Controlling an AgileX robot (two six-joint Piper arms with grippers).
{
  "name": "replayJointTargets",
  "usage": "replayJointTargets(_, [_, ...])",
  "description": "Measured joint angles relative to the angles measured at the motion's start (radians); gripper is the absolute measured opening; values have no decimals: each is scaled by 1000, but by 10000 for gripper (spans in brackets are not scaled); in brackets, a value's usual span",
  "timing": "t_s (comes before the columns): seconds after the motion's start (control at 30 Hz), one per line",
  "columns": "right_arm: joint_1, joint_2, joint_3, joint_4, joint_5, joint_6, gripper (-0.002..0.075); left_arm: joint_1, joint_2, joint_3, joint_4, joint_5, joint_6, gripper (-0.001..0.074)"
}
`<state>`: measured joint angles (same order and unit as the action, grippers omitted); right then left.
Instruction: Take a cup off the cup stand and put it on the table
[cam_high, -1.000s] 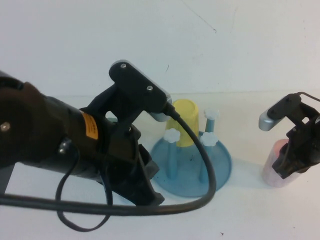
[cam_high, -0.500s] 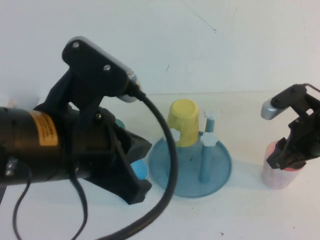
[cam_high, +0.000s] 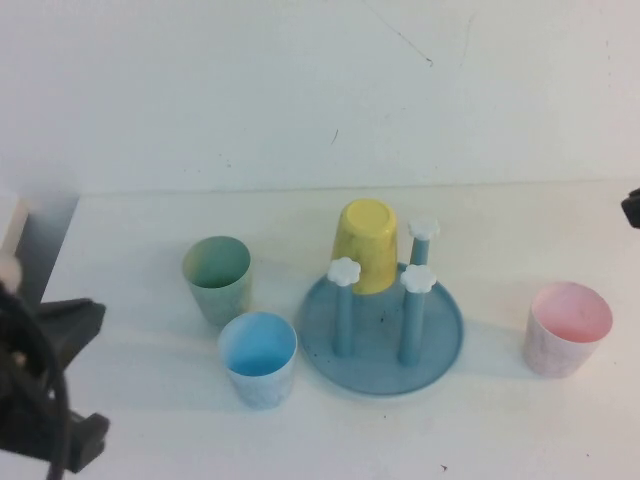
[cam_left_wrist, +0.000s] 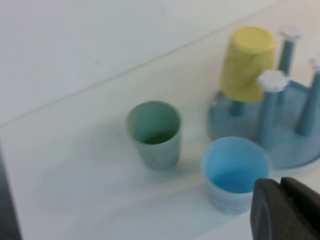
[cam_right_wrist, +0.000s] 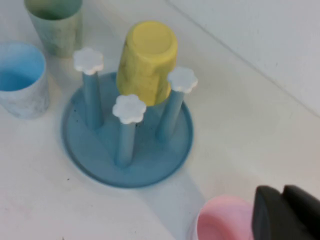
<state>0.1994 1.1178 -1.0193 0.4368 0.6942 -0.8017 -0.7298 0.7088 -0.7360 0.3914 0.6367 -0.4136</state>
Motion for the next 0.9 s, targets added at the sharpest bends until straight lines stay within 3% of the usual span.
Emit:
replayJointTargets(0.3, [0, -291, 309, 50, -118, -111, 1, 0, -223, 196, 296, -20, -324, -1])
replayJointTargets(0.6, [0, -562, 621, 163, -128, -164, -1, 0, -312, 247, 318, -19, -347, -1])
replayJointTargets(0.9, [0, -695, 658, 195, -128, -170, -1, 0, -314, 247, 316, -19, -349, -1])
